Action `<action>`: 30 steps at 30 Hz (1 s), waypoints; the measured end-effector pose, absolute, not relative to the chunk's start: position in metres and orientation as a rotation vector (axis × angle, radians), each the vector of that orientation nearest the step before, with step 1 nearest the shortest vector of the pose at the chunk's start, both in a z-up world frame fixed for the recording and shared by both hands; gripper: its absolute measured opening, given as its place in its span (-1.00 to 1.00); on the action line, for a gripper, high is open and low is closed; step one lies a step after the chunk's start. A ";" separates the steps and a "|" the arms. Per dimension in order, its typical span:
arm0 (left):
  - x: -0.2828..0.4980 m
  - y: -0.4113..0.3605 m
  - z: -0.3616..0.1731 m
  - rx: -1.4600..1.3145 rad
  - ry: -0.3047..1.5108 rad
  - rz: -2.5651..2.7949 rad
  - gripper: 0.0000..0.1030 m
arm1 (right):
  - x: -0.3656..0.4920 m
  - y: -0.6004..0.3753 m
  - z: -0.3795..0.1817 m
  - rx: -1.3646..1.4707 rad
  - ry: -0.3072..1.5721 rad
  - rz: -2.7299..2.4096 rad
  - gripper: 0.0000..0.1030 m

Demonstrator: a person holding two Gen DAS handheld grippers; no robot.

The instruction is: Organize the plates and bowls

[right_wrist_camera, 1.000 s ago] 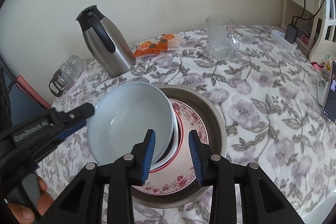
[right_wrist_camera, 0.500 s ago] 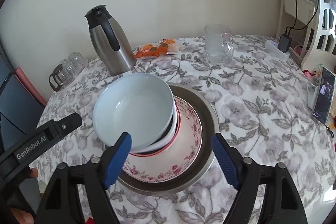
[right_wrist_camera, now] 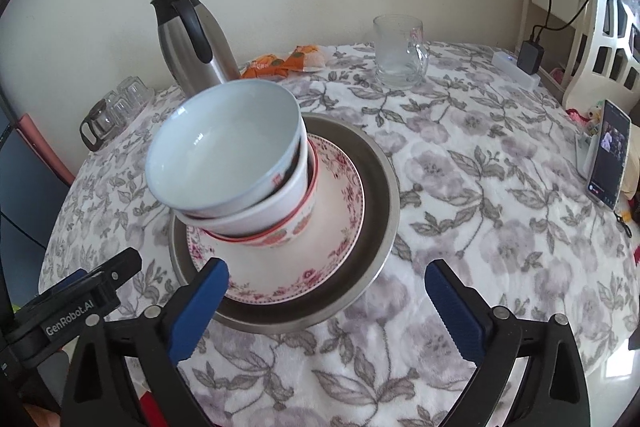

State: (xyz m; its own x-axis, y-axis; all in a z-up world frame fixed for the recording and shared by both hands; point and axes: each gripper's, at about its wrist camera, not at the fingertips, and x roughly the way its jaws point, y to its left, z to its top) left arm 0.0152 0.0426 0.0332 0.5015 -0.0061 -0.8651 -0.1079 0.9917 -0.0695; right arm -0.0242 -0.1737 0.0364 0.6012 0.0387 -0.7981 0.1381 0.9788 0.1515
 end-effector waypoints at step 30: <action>-0.011 0.026 0.015 0.030 1.115 0.108 0.86 | -0.052 -0.178 0.012 0.163 0.980 -0.086 1.00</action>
State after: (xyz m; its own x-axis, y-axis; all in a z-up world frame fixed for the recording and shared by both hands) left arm -0.0112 0.0264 0.0147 0.4358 0.1019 -0.8943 -0.0715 0.9943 0.0785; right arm -0.0519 -0.1783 0.0123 0.5549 0.0009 -0.8319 0.1462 0.9843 0.0986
